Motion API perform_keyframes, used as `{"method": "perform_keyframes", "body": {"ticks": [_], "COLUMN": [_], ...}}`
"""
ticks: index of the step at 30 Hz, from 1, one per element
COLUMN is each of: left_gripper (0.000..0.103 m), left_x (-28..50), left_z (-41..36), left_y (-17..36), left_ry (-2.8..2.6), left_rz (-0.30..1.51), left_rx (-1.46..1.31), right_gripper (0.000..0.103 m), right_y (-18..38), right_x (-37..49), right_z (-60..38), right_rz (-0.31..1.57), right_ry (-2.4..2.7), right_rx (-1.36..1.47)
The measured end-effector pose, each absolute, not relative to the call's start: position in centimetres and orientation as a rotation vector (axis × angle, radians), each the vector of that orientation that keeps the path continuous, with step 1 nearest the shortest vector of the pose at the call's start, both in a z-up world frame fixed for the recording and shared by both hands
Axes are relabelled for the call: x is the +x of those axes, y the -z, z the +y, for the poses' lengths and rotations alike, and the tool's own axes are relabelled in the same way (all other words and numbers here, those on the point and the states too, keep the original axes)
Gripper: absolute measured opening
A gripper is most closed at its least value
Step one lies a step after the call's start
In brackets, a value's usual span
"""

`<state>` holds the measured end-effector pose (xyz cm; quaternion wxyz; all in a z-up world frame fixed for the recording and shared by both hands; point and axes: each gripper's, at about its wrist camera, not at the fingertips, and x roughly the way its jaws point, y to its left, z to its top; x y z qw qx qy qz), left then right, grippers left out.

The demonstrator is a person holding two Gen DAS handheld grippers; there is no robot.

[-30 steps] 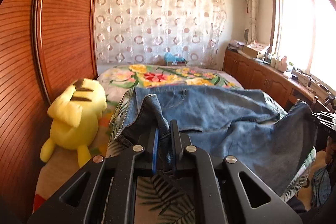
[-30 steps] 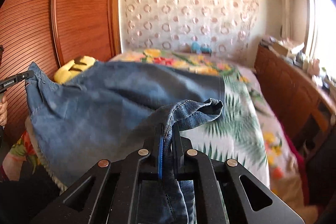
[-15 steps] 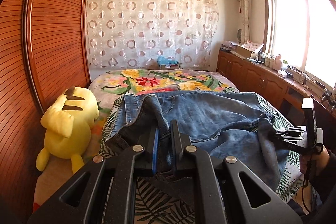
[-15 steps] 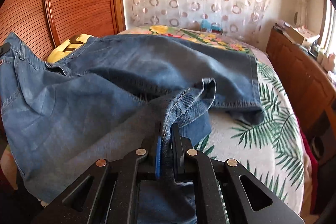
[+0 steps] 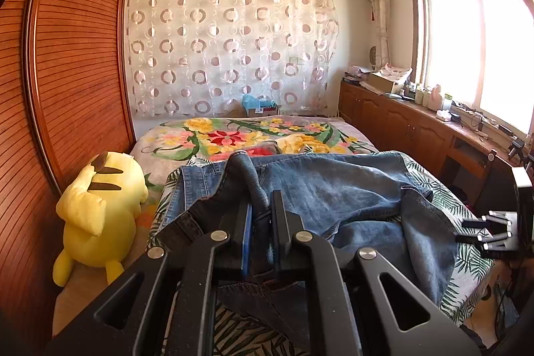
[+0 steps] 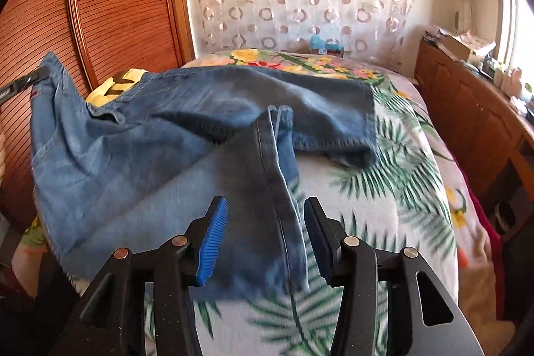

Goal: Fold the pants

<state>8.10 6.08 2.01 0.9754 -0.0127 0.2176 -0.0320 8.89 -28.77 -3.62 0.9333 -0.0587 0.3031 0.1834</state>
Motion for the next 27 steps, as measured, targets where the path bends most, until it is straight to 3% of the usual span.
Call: {"method": "perform_keyframes", "body": {"ticks": [15,16,18,21,27], "left_gripper": [0.011,0.011,0.011,0.011,0.011], "left_x": [8.3,8.3,8.3,8.6,9.0], "left_z": [6.3,6.3,6.3,6.8,8.7], "left_y": [-2.2,-2.2,-2.3,-2.8,-4.2], "left_ry": [0.062,0.062,0.061,0.051,0.017], "left_rz": [0.438,0.439,0.436,0.428,0.4], "left_rx": [-0.024,-0.023,-0.017,-0.011,-0.029], "right_gripper": [0.05,0.043,0.021,0.012,0.011], "right_y": [6.8,7.0,6.8,6.0,2.4], "right_x": [9.3,9.4,9.3,8.6,6.8], "right_z": [-30.4,-30.7,-30.6,-30.4,-32.0], "right_rz": [0.723,0.721,0.719,0.704,0.578], "right_ry": [-0.394,-0.39,-0.391,-0.421,-0.392], "right_rx": [-0.055,-0.059,-0.069,-0.084,-0.085]}}
